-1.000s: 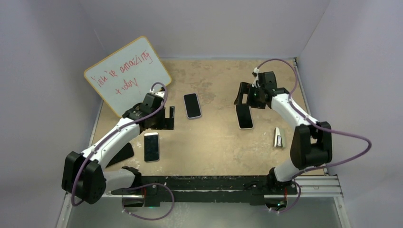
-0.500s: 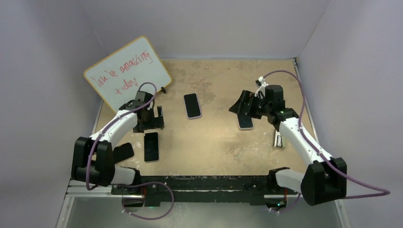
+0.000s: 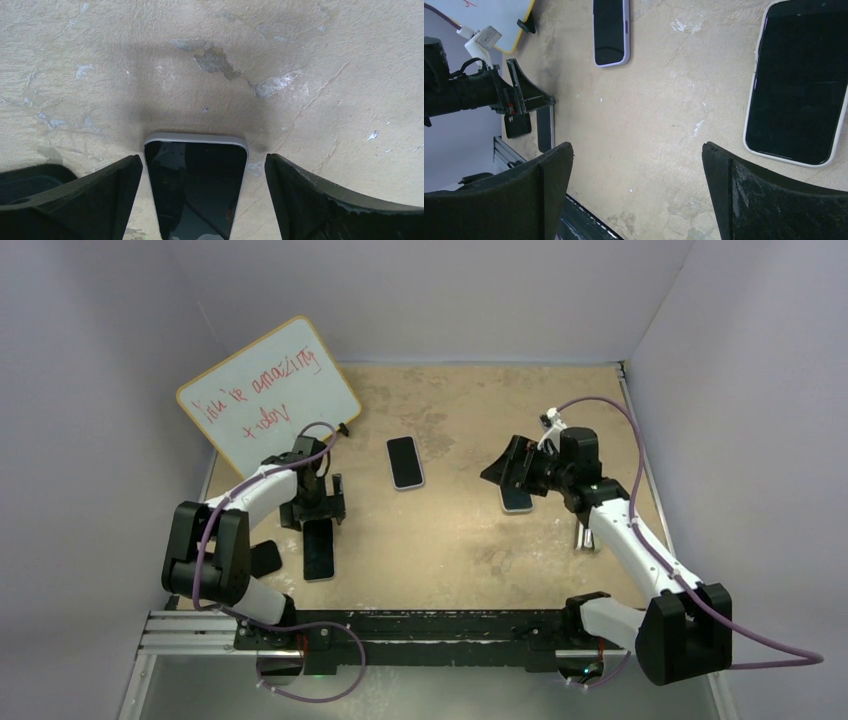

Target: Put the phone into the phone case

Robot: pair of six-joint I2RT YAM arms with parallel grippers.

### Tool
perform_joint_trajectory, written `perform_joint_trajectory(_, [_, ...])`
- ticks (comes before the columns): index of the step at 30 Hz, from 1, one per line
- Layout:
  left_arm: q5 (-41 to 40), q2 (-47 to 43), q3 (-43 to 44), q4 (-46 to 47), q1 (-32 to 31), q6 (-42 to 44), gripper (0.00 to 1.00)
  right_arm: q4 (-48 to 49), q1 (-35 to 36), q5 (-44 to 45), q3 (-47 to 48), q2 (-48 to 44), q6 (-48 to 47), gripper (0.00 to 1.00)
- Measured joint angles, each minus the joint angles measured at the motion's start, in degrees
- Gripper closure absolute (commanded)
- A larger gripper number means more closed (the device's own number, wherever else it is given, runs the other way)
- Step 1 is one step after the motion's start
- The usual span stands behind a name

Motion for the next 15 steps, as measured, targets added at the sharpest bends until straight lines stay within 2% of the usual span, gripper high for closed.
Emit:
perform_joint_trajectory(5, [-0.46, 0.11, 0.00, -0.15, 0.00, -0.35, 0.05, 1.29, 0.00, -0.04, -1.62, -0.44, 0.68, 0.01])
perform_joint_trajectory(10, [-0.66, 1.66, 0.00, -0.15, 0.00, -0.35, 0.12, 1.33, 0.00, -0.07, -1.90, -0.83, 0.94, 0.01])
perform_joint_trajectory(13, [-0.57, 1.84, 0.00, -0.15, 0.02, -0.35, 0.19, 1.29, 0.00, -0.07, -1.90, -1.46, 1.03, 0.01])
perform_joint_trajectory(15, [-0.42, 1.84, 0.00, -0.11, 0.02, -0.35, 0.27, 1.31, 0.00, -0.09, -1.97, -1.99, 1.07, 0.01])
